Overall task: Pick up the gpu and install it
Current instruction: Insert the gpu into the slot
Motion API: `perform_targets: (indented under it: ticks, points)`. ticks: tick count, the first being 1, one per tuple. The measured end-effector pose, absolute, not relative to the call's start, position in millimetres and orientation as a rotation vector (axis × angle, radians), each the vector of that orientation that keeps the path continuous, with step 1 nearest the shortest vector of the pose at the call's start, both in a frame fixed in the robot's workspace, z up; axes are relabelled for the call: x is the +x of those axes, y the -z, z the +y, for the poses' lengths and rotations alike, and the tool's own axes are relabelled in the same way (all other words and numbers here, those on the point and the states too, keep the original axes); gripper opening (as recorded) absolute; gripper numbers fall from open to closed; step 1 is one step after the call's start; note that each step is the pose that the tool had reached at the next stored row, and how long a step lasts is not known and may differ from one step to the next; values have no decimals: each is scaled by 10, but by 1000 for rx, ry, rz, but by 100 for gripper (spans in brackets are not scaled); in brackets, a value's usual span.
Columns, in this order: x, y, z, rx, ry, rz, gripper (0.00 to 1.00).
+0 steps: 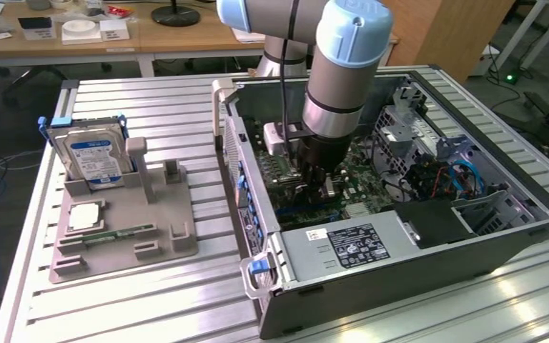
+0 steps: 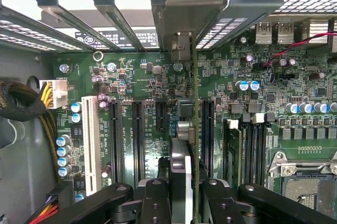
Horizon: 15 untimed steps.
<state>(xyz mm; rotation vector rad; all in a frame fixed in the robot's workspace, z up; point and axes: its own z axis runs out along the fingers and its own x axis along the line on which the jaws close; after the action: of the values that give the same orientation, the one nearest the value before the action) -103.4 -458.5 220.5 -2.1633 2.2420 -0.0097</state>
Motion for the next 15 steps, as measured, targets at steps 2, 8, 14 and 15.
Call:
perform_targets:
  ticks: [2,8,14,15]
  points:
    - [-1034,-2204,-4585,-2163,10,2242,28]
    - [-1035,-2204,-4584,-2163,10,2242,28]
    - [-1041,-2200,-4585,-2163,10,2242,28]
    - [-1042,-2196,-4585,-2163,10,2242,28]
